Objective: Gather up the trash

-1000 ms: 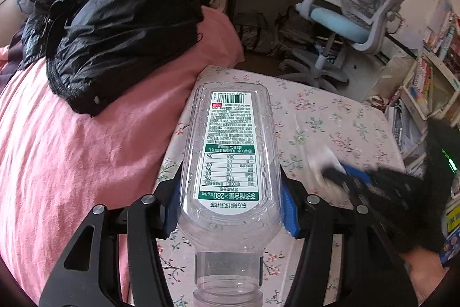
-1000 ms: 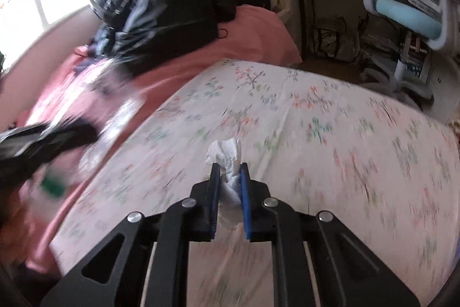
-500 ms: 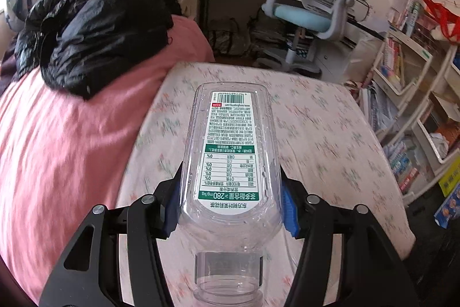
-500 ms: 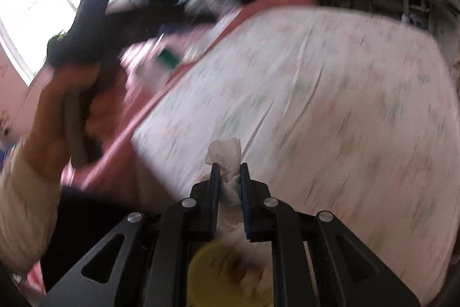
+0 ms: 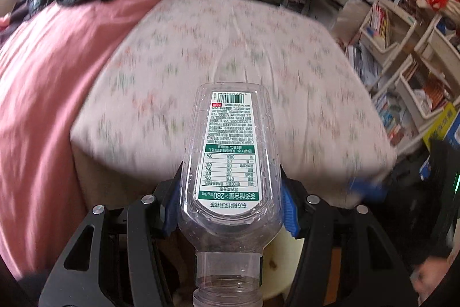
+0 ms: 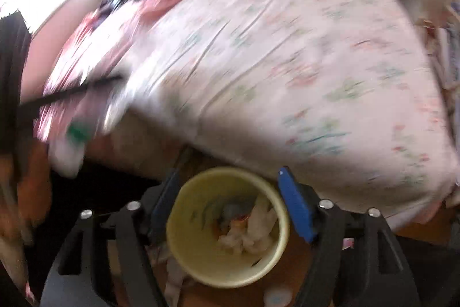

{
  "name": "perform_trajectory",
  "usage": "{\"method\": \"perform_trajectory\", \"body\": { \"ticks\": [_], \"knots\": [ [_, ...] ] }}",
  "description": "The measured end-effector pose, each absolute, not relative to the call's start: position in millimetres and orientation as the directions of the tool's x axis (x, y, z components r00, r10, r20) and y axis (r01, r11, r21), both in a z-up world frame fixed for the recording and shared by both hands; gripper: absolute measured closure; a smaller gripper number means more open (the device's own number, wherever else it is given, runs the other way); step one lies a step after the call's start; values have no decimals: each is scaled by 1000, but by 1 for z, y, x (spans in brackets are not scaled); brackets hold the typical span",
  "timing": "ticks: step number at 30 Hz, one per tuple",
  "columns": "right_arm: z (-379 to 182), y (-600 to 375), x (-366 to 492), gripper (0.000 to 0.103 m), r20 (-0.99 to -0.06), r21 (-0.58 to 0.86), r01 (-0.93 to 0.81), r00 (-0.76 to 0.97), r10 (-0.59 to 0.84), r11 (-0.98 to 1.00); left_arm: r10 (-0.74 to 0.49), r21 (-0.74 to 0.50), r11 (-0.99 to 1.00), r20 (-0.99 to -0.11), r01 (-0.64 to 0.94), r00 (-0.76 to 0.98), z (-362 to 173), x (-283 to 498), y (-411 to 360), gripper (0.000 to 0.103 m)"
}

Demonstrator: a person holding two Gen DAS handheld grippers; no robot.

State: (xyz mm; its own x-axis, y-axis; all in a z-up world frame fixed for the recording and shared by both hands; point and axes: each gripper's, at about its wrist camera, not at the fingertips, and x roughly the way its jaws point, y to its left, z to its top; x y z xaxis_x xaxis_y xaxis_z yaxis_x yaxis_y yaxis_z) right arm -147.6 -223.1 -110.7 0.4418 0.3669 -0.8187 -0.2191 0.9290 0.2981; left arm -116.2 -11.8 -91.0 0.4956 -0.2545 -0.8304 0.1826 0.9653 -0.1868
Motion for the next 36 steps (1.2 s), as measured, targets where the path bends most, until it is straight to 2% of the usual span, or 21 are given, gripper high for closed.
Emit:
{"method": "perform_trajectory", "body": {
  "ticks": [6,9,11,12,14,19,22,28,34,36],
  "knots": [
    [-91,-238,-147,16,-761,261,-139,580,292,955,-311,-249,941,-903,229,297,-129,-162,-28,49],
    [-82,-251,-157,13,-740,250,-120,616,270,961,-291,-222,932,-929,288,227,-139,-177,-41,48],
    [-76,-248,-153,10,-733,228,-112,634,246,967,-282,-204,934,-924,292,257,-133,-179,-42,44],
    [-72,-250,-159,8,-729,211,-107,645,229,972,-272,-192,941,-920,280,283,-128,-178,-40,38],
    [-65,-249,-157,7,-714,164,-107,673,193,981,-208,-117,964,-891,240,403,-107,-173,-36,33],
    [-48,-236,-129,7,-672,37,-110,733,106,993,-87,12,990,-732,141,675,-48,-139,-32,13],
    [-39,-231,-110,7,-643,-10,-120,761,85,993,-44,30,996,-658,85,752,-24,-102,-34,10],
    [-28,-229,-64,7,-601,-18,-111,795,79,994,10,20,1000,-582,2,813,-1,-15,-46,9],
    [-34,-235,-26,7,-584,-17,-53,811,33,998,39,66,998,-573,-2,818,-6,39,-60,7],
    [-40,-241,-19,7,-600,10,-16,800,19,1000,42,61,998,-603,-7,797,-16,46,-58,7]
  ]
}}
